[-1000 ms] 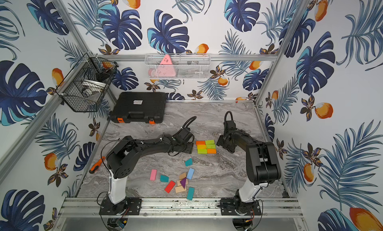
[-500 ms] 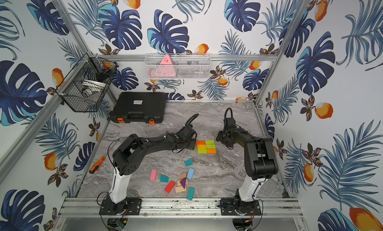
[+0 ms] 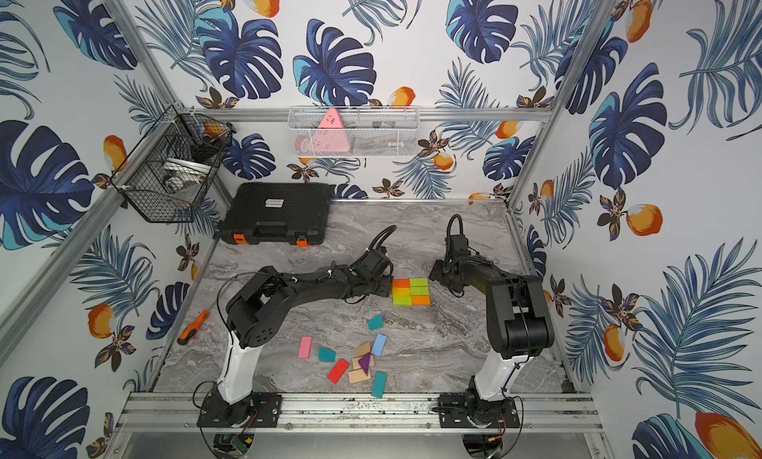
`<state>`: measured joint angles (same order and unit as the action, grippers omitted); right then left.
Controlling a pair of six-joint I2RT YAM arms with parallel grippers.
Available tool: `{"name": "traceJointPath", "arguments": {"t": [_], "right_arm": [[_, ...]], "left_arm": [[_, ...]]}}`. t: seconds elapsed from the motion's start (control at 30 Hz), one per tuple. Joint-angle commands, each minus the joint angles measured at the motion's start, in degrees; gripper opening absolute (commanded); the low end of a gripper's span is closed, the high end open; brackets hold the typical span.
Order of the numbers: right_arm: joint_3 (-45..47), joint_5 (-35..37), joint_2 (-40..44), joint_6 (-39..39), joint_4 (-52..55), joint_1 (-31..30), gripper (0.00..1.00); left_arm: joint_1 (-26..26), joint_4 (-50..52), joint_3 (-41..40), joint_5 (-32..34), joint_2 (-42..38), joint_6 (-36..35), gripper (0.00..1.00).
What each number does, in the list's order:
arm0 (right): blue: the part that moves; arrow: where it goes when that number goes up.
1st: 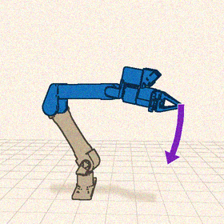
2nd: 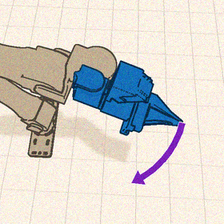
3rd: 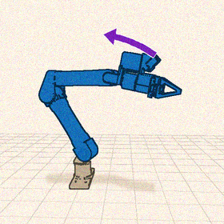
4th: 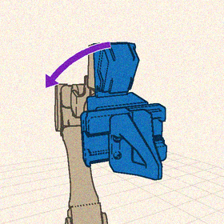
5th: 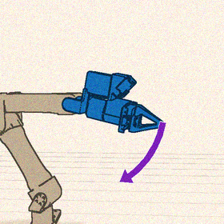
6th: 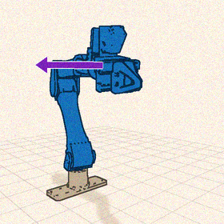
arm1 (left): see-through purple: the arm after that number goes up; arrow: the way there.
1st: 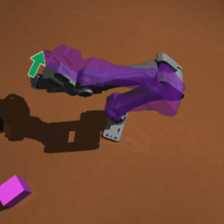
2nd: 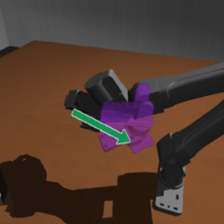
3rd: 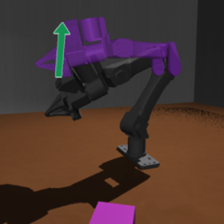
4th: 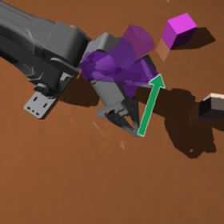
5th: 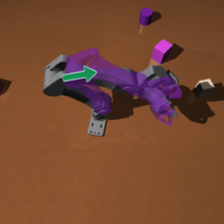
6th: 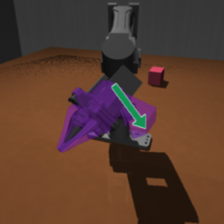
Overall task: Assemble a piece of candy with building blocks
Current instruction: Assemble the building blocks at the center of the board.
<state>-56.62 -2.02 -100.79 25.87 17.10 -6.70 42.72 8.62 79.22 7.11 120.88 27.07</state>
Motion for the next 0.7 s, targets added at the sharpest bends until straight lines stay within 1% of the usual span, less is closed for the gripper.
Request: {"name": "traceJointPath", "arguments": {"t": [0.0,0.1,0.2,0.3,0.43,0.5,0.57,0.6,0.67], "right_arm": [[0.98,-1.41,-0.70,0.60,6.62,-0.16,0.68],[1.23,-0.12,0.29,1.10,6.63,-0.11,0.68],[1.53,1.93,2.46,1.55,6.94,-0.07,0.69],[1.64,3.18,5.81,1.64,8.39,-0.07,0.69],[3.11,3.86,12.49,1.60,10.43,-0.15,0.69],[3.79,2.29,15.93,1.42,11.77,-0.71,0.68],[4.10,-0.58,19.12,0.83,14.10,-2.91,0.68],[4.19,-1.72,20.76,0.19,15.42,-5.01,0.68],[4.08,-1.29,22.72,-1.08,18.44,-10.05,0.68]], "left_arm": [[0.09,7.19,-0.90,-3.67,0.83,0.44,0.68],[0.09,8.06,-1.13,-1.95,0.05,0.18,0.69],[0.03,8.66,-2.49,0.39,-2.48,0.10,0.71],[-0.15,8.91,-4.68,2.13,-6.86,0.00,0.71],[-0.14,8.46,-9.56,2.16,-14.84,0.51,0.71],[-0.18,8.86,-11.90,1.71,-19.52,0.70,0.71],[-0.17,10.39,-14.22,1.76,-24.74,0.62,0.71],[-0.14,11.28,-15.62,2.00,-27.93,0.62,0.71],[-0.40,13.01,-18.39,1.53,-33.65,0.24,0.71]]}}
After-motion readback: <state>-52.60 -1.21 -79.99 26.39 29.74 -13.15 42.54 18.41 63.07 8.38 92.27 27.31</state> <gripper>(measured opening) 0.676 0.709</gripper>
